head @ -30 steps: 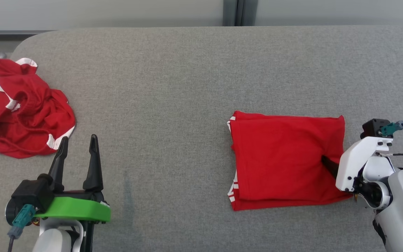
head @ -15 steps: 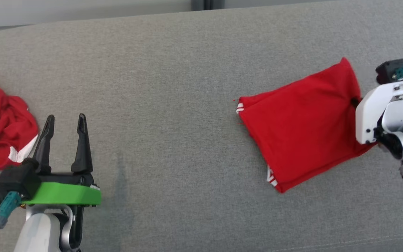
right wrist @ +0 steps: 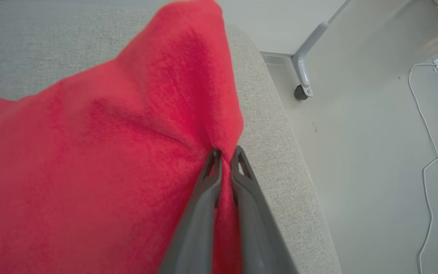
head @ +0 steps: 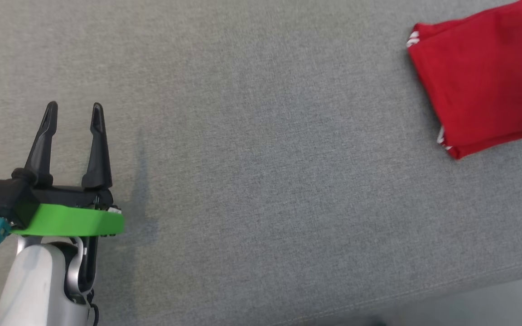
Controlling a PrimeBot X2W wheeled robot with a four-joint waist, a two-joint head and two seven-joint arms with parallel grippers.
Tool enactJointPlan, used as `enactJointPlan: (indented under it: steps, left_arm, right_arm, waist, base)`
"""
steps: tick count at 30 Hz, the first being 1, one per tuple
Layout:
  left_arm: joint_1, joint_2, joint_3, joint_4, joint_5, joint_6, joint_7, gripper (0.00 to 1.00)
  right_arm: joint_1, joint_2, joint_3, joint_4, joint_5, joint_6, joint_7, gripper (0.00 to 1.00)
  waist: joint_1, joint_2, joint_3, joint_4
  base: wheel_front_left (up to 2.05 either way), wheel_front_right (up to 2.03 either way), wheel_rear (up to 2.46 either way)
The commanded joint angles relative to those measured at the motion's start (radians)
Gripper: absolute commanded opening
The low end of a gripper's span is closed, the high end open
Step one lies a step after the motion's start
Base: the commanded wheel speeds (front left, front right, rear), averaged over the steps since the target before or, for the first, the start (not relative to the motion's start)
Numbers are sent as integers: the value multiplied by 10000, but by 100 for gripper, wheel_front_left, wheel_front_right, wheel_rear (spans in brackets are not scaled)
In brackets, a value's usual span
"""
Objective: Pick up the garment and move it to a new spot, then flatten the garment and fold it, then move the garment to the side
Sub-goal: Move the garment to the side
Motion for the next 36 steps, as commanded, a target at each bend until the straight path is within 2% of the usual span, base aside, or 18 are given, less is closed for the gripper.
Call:
enactJointPlan:
  steps: [1,7,12,13,14,19,24,26,29,32,36]
  left_arm:
    - [-242,159,20,-92,129,45,53,100]
    - [-478,282,39,-307,76,46,136,100]
    - [-617,243,-18,-315,46,64,98,100]
    - [-620,186,-44,-248,-7,50,73,100]
    - [-626,141,-68,-185,-34,36,48,100]
    - [-499,-76,-188,281,-108,-10,-116,100]
    - [-164,-330,-174,804,-201,-42,-256,100]
    - [30,-417,-116,1005,-221,-61,-287,100]
    - [404,-519,-53,1217,-132,-4,-323,100]
    - [930,-635,98,1333,-130,6,-324,100]
    - [1516,-705,318,1246,-68,27,-328,100]
  right_arm:
    - [-206,-150,-150,125,-204,-20,-387,0]
    - [-347,-546,-907,711,-1121,-20,-1547,0]
    - [-401,-552,-1593,1021,-2022,-20,-2258,0]
    - [-424,-468,-1765,1053,-2184,-20,-2419,47]
    - [-443,-430,-1874,1066,-2336,-20,-2547,100]
    - [-424,-250,-2220,883,-3300,-20,-3240,100]
    - [18,87,-1737,639,-3499,-20,-3747,100]
    - [395,412,-1303,502,-2954,-18,-3878,100]
    - [1054,487,-1037,156,-2352,-22,-4112,100]
    - [2367,874,-891,-654,-1503,-18,-4539,100]
    - [3652,1195,-669,-1802,-1155,-18,-4666,100]
  waist:
    - [0,0,803,-386]
    - [0,0,1278,-181]
    - [0,0,1422,-21]
    - [0,0,1386,25]
    - [0,0,1344,60]
    - [0,0,799,263]
    - [0,0,-180,541]
    - [0,0,-684,678]
    - [0,0,-1320,858]
    - [0,0,-2069,1118]
    - [0,0,-2661,1179]
  base:
    - [0,0,0]
    - [0,0,0]
    - [0,0,0]
    - [0,0,0]
    - [0,0,0]
    - [0,0,0]
    - [0,0,0]
    - [0,0,0]
    - [0,0,0]
    - [0,0,0]
    - [0,0,0]
